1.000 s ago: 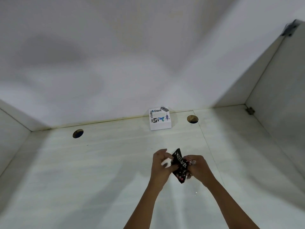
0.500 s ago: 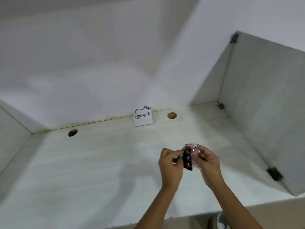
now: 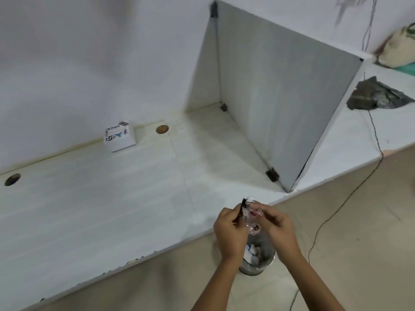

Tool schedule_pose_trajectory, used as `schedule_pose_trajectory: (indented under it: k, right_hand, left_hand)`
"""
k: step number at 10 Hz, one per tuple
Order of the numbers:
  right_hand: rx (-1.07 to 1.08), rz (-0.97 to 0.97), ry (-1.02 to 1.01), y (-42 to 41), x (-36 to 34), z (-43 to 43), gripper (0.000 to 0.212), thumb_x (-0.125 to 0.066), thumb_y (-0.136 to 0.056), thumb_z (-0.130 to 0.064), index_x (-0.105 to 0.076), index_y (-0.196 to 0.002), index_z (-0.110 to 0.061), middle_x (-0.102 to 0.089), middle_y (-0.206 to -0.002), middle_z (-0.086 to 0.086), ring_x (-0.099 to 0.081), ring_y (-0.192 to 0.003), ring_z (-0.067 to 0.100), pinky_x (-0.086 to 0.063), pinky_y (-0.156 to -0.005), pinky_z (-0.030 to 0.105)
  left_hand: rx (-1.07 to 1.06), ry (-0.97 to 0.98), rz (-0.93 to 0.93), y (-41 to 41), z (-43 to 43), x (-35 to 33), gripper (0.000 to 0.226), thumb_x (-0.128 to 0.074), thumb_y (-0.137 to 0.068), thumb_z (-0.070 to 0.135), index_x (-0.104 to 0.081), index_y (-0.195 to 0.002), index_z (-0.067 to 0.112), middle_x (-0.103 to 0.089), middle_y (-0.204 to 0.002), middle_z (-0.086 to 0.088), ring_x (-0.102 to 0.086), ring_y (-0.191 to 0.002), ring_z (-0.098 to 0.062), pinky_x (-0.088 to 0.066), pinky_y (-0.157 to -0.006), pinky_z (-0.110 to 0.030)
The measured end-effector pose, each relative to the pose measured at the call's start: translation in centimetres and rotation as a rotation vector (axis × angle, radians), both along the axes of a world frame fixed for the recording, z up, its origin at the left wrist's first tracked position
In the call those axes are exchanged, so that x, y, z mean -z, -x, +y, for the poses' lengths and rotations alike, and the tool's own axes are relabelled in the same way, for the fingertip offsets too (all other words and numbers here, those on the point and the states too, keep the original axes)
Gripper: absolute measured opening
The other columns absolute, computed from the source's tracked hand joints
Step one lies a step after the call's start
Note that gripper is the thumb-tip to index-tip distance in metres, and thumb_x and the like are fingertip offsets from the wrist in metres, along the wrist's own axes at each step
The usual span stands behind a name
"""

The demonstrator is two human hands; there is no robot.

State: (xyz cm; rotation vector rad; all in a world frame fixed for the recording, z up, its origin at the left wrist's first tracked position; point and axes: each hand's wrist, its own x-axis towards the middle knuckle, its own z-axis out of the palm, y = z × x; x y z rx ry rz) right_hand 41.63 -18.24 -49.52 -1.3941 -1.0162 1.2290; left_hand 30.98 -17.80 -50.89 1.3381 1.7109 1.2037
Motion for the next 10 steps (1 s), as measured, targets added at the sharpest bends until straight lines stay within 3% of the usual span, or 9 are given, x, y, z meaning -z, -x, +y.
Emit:
schedule_pose_trajectory:
  k: [1,3,4,5,6,7,8,9,10]
  right_hand:
    - [-0.025,-0.037,0.057,-2.2,4.3,-0.4,0.035,-0.069,-0.072,0.003,-0.071,-0.09,-0.027,-0.074,-0.076,-0.017,-0.066,-0.079,-0.001,-0.054,-0.073,0.017]
    - [0.064,-0.056,0.119,-6.2,14.0,1.0,0.041,-0.063,-0.074,0.012,-0.072,-0.072,-0.028,-0.069,-0.053,-0.013,-0.058,-0.055,-0.001,-0.052,-0.055,0.014]
    - [0.21,-0.129,0.296,-7.4,24.7,0.9,0.043,-0.058,-0.075,0.014,-0.072,-0.056,-0.022,-0.067,-0.047,-0.006,-0.063,-0.059,0.022,-0.055,-0.055,0.028]
    - [0.286,-0.243,0.392,-6.7,31.5,1.3,0.039,-0.06,-0.07,0.011,-0.071,-0.054,-0.022,-0.069,-0.052,-0.003,-0.066,-0.07,0.031,-0.056,-0.068,0.033]
    - [0.257,-0.469,0.371,-5.5,39.9,3.6,0.023,-0.059,-0.071,0.009,-0.072,-0.066,-0.01,-0.074,-0.082,0.017,-0.064,-0.079,0.027,-0.041,-0.062,0.002]
    - [-0.291,-0.816,0.354,-5.0,47.8,5.7,0.047,-0.038,-0.076,-0.03,-0.067,-0.102,-0.005,-0.071,-0.104,0.016,-0.058,-0.108,0.026,-0.032,-0.098,0.019]
    - [-0.68,-1.002,0.427,-5.9,53.0,6.6,0.066,-0.03,-0.069,-0.047,-0.055,-0.121,-0.015,-0.065,-0.12,0.01,-0.048,-0.124,0.023,-0.021,-0.113,0.033]
    - [-0.582,-0.962,0.449,-6.3,53.4,6.8,0.043,-0.049,-0.08,-0.032,-0.057,-0.119,-0.015,-0.066,-0.117,0.011,-0.054,-0.118,0.028,-0.038,-0.101,0.034]
    - [-0.094,-0.802,0.264,-5.8,48.6,5.0,0.021,-0.056,-0.083,-0.006,-0.068,-0.1,-0.006,-0.072,-0.093,0.015,-0.065,-0.088,0.032,-0.039,-0.068,0.024]
  left_hand:
    - [0.14,0.075,0.009,-1.5,0.8,4.7,0.025,-0.057,-0.075,-0.004,-0.074,-0.079,0.014,-0.051,-0.061,0.017,-0.052,-0.059,0.011,-0.036,-0.055,-0.004]
    - [0.384,0.34,-0.204,-2.7,1.6,13.3,0.04,-0.056,-0.077,-0.011,-0.066,-0.109,0.01,-0.067,-0.077,0.03,-0.061,-0.073,0.015,-0.048,-0.075,-0.007]
    - [0.57,0.542,-0.212,-3.0,1.8,20.6,0.048,-0.054,-0.08,-0.01,-0.054,-0.124,0.011,-0.063,-0.09,0.016,-0.056,-0.064,0.022,-0.043,-0.072,0.0]
    - [0.533,0.541,-0.131,-2.8,2.9,26.2,0.044,-0.054,-0.082,-0.005,-0.057,-0.122,0.012,-0.064,-0.103,0.008,-0.056,-0.079,0.02,-0.039,-0.077,-0.001]
    - [0.437,0.54,0.029,-2.3,5.7,34.9,0.038,-0.054,-0.082,0.001,-0.06,-0.117,0.014,-0.063,-0.122,-0.003,-0.058,-0.112,-0.011,-0.039,-0.09,-0.014]
    - [0.449,0.496,0.118,-1.9,7.0,41.2,0.036,-0.055,-0.08,0.002,-0.062,-0.113,0.014,-0.064,-0.121,-0.004,-0.058,-0.112,-0.016,-0.039,-0.092,-0.017]
    - [0.463,0.473,0.159,-1.5,7.5,44.5,0.037,-0.056,-0.08,0.003,-0.061,-0.114,0.015,-0.063,-0.122,-0.004,-0.057,-0.113,-0.016,-0.038,-0.092,-0.016]
    - [0.467,0.469,0.156,-1.0,7.5,45.6,0.038,-0.056,-0.08,0.003,-0.06,-0.116,0.014,-0.062,-0.123,-0.003,-0.055,-0.115,-0.015,-0.034,-0.09,-0.011]
    - [0.452,0.419,0.108,-1.4,5.2,43.9,0.036,-0.056,-0.08,0.002,-0.06,-0.114,0.013,-0.062,-0.122,-0.003,-0.055,-0.115,-0.015,-0.037,-0.094,-0.014]
